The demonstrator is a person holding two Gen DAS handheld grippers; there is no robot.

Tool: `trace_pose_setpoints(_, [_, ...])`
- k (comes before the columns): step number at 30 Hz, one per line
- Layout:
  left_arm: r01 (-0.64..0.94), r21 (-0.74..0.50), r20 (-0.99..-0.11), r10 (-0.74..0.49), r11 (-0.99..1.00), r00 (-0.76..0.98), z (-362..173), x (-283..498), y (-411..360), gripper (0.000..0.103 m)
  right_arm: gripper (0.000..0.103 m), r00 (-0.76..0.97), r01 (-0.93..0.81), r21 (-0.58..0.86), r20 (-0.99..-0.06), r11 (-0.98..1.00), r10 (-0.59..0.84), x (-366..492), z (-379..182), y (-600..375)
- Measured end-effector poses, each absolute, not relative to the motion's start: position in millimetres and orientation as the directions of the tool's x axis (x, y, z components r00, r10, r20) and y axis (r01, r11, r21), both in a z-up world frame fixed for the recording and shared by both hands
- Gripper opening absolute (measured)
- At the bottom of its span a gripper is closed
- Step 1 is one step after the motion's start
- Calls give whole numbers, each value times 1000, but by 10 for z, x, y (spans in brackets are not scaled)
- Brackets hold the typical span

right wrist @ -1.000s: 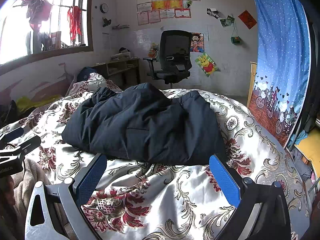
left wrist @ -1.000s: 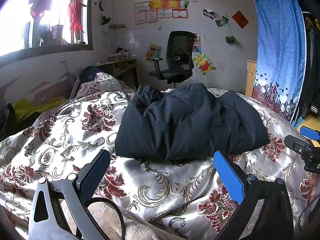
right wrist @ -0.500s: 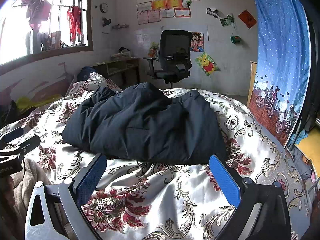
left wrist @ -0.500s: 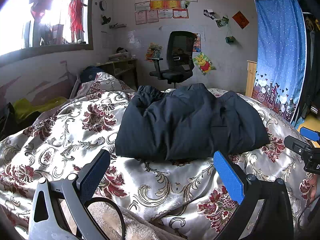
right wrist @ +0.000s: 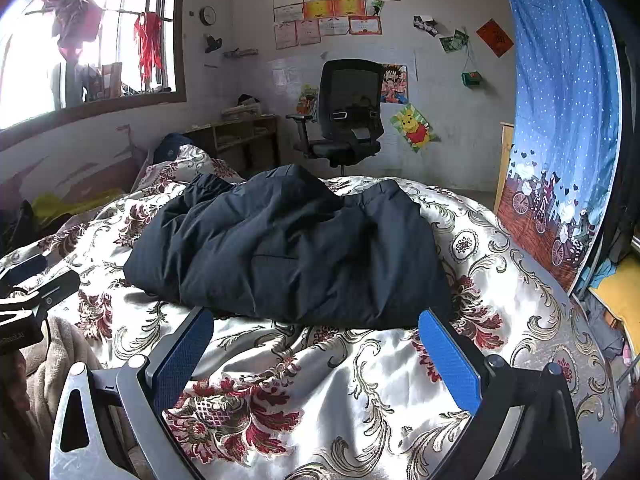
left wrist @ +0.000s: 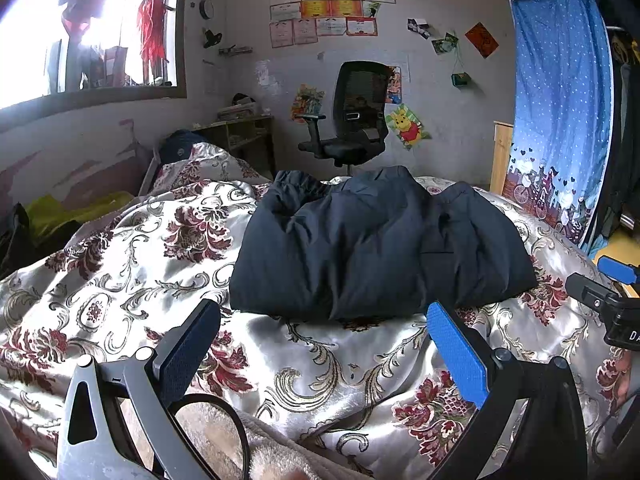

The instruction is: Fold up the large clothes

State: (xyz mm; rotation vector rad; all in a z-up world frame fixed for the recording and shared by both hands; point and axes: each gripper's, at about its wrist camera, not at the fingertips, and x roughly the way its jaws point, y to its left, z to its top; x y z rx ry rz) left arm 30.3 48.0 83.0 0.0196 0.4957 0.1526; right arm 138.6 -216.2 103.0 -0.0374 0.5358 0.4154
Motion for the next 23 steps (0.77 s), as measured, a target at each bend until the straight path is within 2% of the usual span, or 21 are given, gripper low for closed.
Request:
trace_pose_setpoints(5, [-171, 75, -472, 186, 982, 862, 828, 283, 438, 101, 103, 780, -393, 71, -502, 917, 374, 1385, 1029, -2159])
trace_pose_setpoints(23, [-179, 82, -470, 196, 980, 861, 802, 297, 397, 101, 103, 779, -393, 73, -504, 917, 374, 1384, 1027, -2157])
